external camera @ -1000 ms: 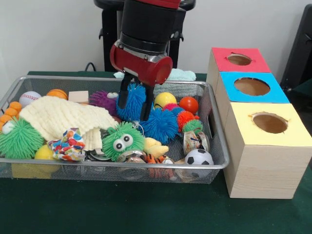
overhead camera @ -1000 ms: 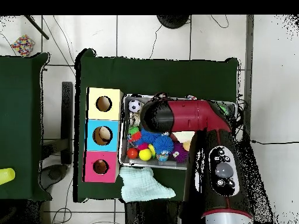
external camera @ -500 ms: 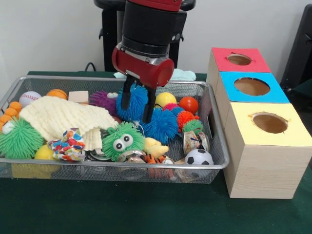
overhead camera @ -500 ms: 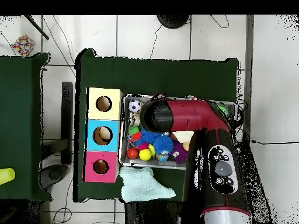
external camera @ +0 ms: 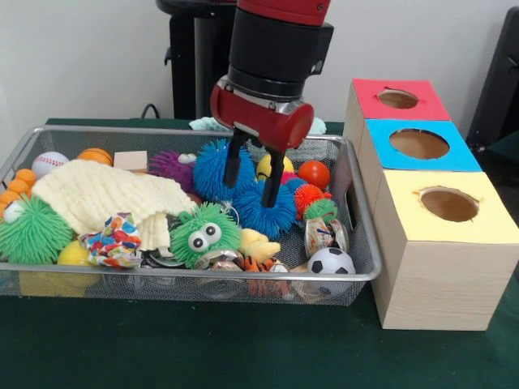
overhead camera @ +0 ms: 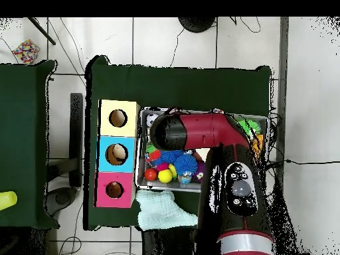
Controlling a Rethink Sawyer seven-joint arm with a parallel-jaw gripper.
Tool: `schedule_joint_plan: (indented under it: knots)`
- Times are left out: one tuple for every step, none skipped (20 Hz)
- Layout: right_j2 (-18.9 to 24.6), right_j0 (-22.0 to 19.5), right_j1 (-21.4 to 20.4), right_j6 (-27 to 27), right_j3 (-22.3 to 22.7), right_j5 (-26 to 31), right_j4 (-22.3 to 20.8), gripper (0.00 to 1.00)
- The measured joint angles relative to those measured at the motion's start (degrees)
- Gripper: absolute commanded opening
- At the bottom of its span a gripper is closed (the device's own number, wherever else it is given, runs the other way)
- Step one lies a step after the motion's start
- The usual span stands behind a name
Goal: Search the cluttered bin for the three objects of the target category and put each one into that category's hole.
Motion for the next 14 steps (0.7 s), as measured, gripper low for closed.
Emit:
schedule_joint_plan:
  knots:
    - [0.0, 0.0, 0.1, 0.0, 0.0, 0.0, 0.0, 1.00]
    - [0.0, 0.0, 0.5, 0.0, 0.0, 0.0, 0.0, 1.00]
    - [0.0, 0.0, 1.2, 0.0, 0.0, 0.0, 0.0, 1.00]
    - [0.0, 0.0, 1.5, 0.0, 0.0, 0.0, 0.0, 1.00]
    - [0.0, 0.1, 1.9, 0.0, 0.0, -0.1, 0.0, 1.00]
    - [-0.1, 0.2, 2.5, 0.0, 0.0, -0.2, 0.0, 1.00]
    - [-0.2, 0.3, 2.9, 0.0, 0.0, -0.4, 0.0, 1.00]
    - [-0.4, 0.5, 3.6, 0.0, 0.0, -0.6, 0.0, 1.00]
    - [-0.6, 0.7, 4.1, 0.0, 0.0, -0.8, 0.0, 1.00]
    - [-0.9, 0.9, 4.6, 0.0, -0.1, -0.9, 0.0, 1.00]
    - [-1.4, 1.4, 5.7, 0.0, -0.1, -1.0, -0.1, 1.00]
    - [-1.5, 1.6, 6.1, 0.0, -0.1, -1.0, -0.1, 1.00]
    - [-1.7, 1.8, 6.5, 0.0, -0.2, -1.1, -0.1, 1.00]
    - [-1.9, 2.0, 7.0, 0.0, -0.2, -1.1, -0.1, 1.00]
